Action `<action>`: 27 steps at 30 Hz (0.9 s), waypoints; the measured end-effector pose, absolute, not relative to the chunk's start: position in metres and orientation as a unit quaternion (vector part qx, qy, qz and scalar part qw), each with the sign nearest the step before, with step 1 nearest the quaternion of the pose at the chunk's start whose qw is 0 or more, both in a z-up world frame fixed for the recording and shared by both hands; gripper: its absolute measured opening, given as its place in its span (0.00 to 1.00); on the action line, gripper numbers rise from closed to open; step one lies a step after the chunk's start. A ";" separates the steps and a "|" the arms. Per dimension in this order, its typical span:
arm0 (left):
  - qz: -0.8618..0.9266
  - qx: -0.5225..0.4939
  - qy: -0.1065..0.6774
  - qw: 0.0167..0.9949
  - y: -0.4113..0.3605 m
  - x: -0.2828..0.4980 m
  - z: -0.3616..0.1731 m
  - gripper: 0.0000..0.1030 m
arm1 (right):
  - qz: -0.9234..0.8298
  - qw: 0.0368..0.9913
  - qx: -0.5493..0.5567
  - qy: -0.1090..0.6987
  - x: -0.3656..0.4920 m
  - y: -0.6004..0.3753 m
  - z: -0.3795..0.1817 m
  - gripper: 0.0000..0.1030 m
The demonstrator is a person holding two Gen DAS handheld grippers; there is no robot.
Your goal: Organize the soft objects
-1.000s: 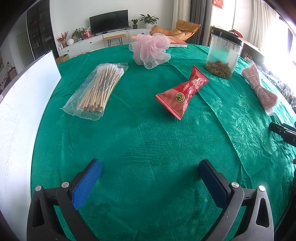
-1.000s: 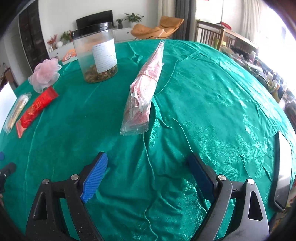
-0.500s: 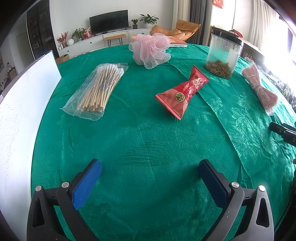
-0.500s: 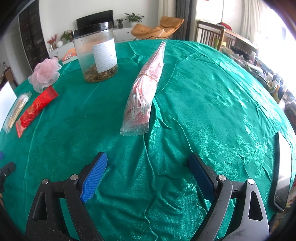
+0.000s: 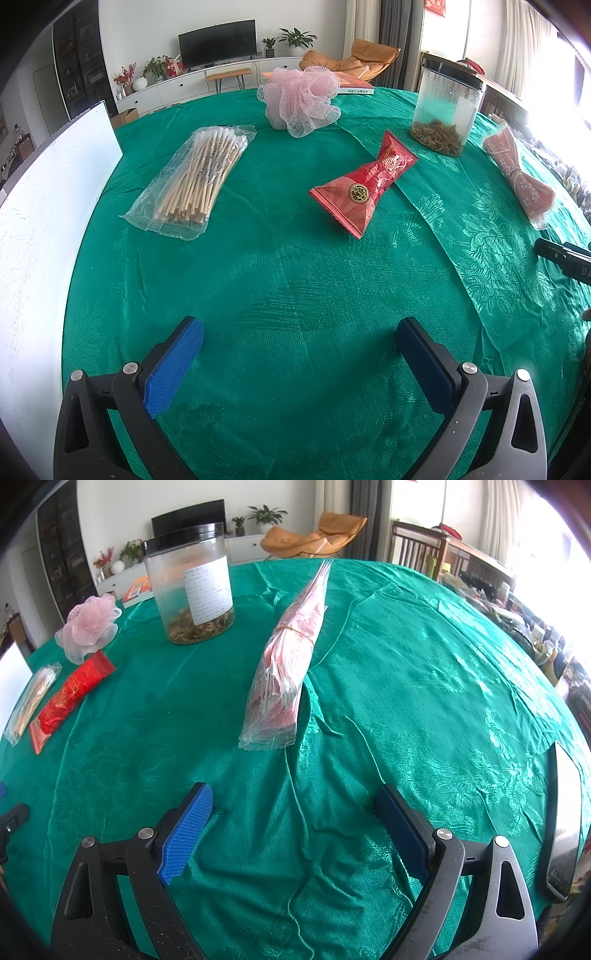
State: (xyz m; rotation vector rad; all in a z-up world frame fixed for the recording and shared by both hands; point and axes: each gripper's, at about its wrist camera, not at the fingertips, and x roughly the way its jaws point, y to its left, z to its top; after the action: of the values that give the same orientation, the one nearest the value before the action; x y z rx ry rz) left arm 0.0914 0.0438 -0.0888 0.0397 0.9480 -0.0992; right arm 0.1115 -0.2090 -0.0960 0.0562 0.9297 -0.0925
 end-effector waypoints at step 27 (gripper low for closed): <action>-0.048 0.019 0.456 0.888 0.044 0.091 -0.089 1.00 | -0.053 0.891 0.029 0.450 0.127 -0.211 -0.095 0.97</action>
State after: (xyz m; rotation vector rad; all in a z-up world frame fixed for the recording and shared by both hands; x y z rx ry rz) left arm 0.0914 0.0437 -0.0889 0.0403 0.9482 -0.0990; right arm 0.1273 -0.2106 -0.0954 0.0603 0.9334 -0.1100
